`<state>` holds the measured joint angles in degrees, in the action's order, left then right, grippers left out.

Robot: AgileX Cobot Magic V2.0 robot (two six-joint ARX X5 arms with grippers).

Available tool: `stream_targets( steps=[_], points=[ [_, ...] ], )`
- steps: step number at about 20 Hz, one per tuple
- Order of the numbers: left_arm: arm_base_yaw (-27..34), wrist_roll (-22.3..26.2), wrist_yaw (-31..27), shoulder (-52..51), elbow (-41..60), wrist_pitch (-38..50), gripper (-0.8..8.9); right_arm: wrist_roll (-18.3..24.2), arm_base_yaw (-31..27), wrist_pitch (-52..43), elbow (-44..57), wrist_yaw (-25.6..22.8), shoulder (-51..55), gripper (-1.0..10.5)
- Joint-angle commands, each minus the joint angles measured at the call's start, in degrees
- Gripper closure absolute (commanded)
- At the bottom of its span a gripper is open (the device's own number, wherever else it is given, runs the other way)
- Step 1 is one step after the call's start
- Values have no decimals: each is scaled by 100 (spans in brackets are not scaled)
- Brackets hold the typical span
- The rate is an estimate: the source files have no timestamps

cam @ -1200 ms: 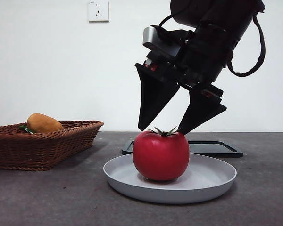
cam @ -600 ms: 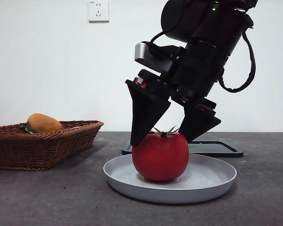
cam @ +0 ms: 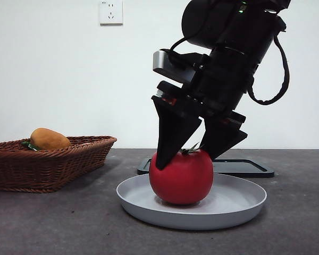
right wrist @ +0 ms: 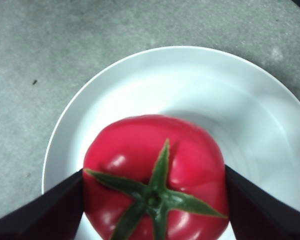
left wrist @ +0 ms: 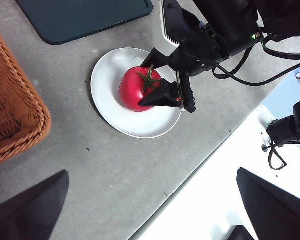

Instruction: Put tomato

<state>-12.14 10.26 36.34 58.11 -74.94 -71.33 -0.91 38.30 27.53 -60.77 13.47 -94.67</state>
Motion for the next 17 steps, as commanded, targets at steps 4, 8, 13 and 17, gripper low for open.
stream_targets(
  steps=[4, 8, 13, 17],
  points=[
    [-15, 87, 33, 31, -105, 46, 283, -59, 57, 125, -306, -2, 74, 718],
    [-15, 87, 33, 31, -105, 46, 283, -55, -33, 350, -946, -157, 304, 718],
    [-15, 87, 33, 31, -105, 46, 283, 7, -474, 245, -1641, -671, 240, 718],
    [-15, 87, 33, 31, -107, 46, 283, 17, -1110, -153, -1810, -599, -186, 717]
  ],
)
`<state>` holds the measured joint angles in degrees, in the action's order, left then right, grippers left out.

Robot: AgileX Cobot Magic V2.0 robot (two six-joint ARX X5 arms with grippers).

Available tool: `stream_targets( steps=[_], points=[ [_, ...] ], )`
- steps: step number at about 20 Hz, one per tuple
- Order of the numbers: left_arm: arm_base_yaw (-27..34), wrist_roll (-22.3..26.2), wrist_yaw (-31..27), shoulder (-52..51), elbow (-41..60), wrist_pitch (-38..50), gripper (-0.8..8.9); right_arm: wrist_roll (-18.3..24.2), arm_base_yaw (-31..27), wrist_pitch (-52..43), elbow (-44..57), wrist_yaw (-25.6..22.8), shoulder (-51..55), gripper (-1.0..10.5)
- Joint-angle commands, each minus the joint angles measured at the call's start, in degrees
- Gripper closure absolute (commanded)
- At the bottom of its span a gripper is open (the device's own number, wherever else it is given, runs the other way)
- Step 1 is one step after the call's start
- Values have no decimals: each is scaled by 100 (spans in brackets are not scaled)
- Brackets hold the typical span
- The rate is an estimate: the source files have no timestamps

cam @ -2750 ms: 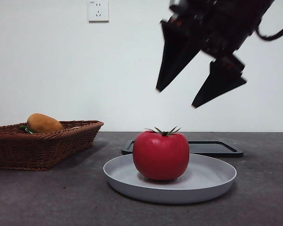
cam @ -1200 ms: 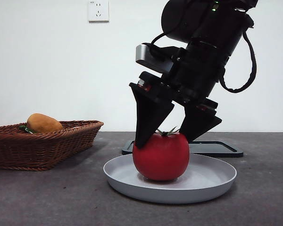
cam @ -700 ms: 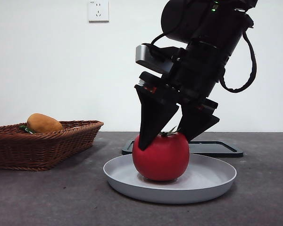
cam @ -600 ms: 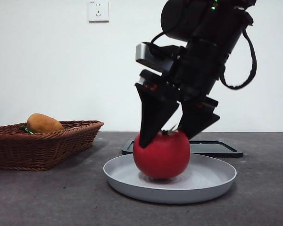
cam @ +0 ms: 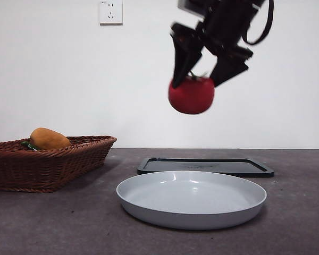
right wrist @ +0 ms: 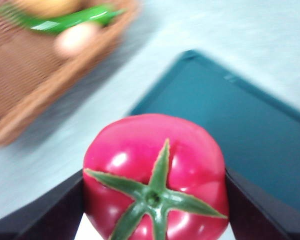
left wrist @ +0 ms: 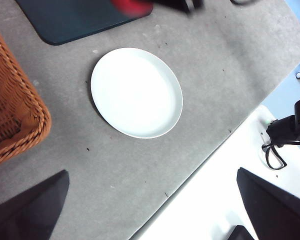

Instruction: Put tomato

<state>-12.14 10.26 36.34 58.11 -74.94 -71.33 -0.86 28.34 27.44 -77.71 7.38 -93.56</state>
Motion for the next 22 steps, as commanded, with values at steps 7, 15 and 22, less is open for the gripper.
stream_targets(
  steps=[7, 15, 22],
  points=[
    [-15, 87, 33, 31, -107, 44, 283, 155, -708, -317, -1161, 15, -1899, 717],
    [-15, 87, 33, 31, -107, 39, 283, 177, -785, -354, -1620, 31, -2774, 717],
    [-15, 87, 33, 31, -107, 28, 283, 129, -780, -181, -1622, 203, -2754, 496]
  ],
)
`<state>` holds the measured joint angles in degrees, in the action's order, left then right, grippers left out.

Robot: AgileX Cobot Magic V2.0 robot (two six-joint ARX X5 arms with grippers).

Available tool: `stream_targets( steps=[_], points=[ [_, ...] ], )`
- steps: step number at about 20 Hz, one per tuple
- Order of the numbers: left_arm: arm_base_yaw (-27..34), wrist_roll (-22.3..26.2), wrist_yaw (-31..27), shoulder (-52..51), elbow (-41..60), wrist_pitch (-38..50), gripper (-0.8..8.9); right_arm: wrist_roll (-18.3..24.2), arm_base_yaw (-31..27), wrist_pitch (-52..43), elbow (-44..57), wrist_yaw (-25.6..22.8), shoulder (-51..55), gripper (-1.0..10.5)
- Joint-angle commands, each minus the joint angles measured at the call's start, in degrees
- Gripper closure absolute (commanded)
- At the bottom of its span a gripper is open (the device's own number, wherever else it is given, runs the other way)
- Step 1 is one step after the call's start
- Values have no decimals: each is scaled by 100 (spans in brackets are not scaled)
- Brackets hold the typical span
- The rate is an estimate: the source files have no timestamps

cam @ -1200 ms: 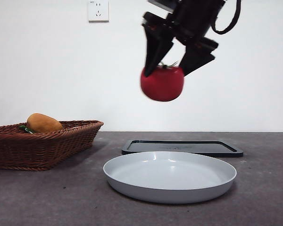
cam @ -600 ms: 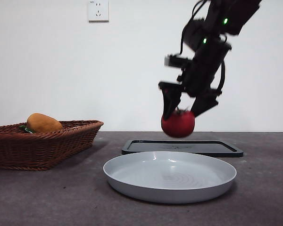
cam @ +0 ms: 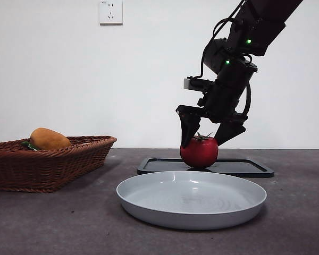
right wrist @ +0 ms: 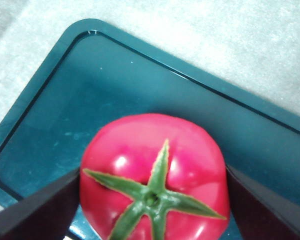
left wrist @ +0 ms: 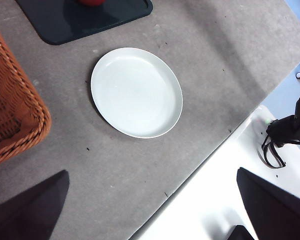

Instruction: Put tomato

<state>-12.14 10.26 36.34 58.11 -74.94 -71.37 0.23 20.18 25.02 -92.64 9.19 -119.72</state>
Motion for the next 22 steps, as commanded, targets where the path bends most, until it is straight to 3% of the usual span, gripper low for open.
stream_targets(
  steps=[1, 8, 11, 22],
  points=[
    [-15, 87, 33, 31, -107, 33, 283, 17, 35, 79, -136, 24, -103, 430],
    [-15, 87, 33, 31, -107, 35, 283, 22, 35, 769, -157, 2, 686, 392],
    [-15, 87, 33, 31, -107, 24, 283, 17, 35, 1488, -157, 339, 1445, 393],
    [-15, 87, 33, 31, -105, 26, 283, 85, 79, 3751, -63, 343, 4341, 394]
  ],
)
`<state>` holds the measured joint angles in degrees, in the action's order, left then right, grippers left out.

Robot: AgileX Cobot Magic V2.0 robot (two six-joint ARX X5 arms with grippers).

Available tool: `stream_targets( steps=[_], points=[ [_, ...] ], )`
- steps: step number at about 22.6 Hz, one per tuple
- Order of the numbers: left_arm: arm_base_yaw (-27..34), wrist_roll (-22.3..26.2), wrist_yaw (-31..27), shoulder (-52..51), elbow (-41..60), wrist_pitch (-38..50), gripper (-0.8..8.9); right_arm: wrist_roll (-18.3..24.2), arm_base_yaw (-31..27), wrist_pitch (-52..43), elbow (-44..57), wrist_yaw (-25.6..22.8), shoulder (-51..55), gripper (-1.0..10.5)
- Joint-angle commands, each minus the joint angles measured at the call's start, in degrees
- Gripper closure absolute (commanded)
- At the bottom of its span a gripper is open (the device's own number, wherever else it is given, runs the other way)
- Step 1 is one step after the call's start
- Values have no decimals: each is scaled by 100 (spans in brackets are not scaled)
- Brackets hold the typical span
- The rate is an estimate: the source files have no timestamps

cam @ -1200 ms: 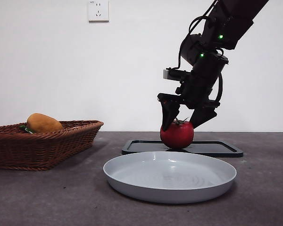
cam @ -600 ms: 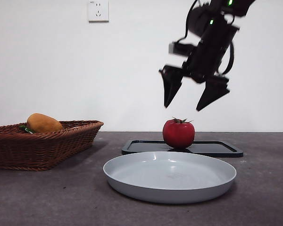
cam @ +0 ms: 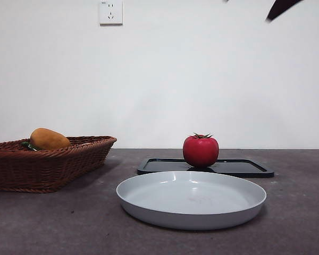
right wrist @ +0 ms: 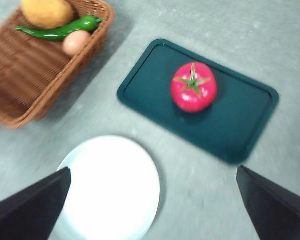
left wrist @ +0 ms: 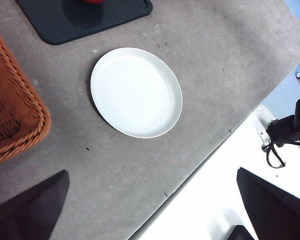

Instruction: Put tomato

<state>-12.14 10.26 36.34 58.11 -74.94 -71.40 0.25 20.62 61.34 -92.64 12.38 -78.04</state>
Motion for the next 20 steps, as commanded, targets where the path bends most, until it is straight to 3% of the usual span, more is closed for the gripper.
stream_targets(
  steps=[1, 12, 20],
  points=[
    [-15, 87, 33, 31, -107, 28, 283, 83, 42, 175, 48, 31, 422, 394],
    [-15, 85, 33, 31, -107, 26, 283, -136, 396, 175, 2717, 892, 2944, 404],
    [-15, 85, 33, 31, -107, 26, 283, -133, 400, 166, 2935, 885, 3257, 404]
  ],
)
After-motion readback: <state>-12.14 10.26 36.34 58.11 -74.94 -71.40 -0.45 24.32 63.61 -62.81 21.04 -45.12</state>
